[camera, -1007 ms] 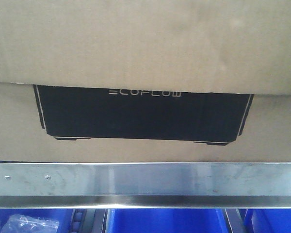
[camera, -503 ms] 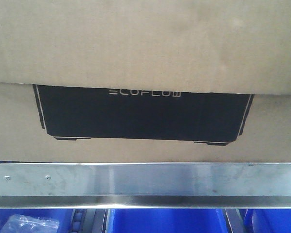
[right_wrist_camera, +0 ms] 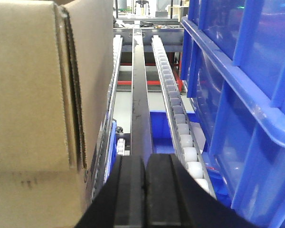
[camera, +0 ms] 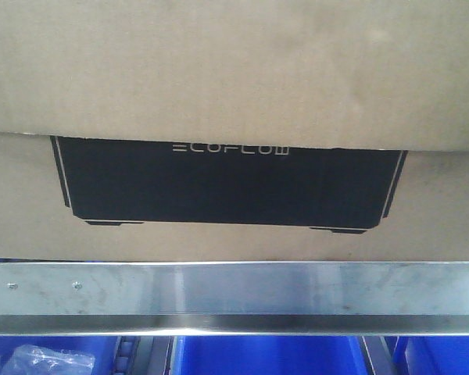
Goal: Grab box from left shelf to table start
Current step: 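Close the left gripper on the box's side wall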
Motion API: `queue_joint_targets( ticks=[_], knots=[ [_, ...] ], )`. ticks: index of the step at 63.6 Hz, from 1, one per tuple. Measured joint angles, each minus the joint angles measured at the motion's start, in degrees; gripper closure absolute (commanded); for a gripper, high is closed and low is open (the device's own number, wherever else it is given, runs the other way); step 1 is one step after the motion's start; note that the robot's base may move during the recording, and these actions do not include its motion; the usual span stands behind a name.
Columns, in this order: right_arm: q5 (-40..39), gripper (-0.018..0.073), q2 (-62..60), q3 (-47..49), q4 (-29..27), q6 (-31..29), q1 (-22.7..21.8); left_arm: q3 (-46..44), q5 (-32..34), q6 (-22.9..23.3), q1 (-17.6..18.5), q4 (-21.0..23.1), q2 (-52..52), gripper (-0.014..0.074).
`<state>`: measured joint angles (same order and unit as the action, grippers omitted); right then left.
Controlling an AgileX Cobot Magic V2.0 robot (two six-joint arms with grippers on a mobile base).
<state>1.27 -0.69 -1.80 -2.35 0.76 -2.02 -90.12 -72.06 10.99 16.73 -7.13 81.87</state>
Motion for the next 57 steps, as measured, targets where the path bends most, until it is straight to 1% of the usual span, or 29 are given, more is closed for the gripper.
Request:
queue_joint_targets(
  ticks=[57],
  knots=[
    [0.0,0.051,0.0,0.0,0.0,0.0,0.0,0.0,0.0,0.0,0.0,0.4,0.0,0.0608]
  ],
)
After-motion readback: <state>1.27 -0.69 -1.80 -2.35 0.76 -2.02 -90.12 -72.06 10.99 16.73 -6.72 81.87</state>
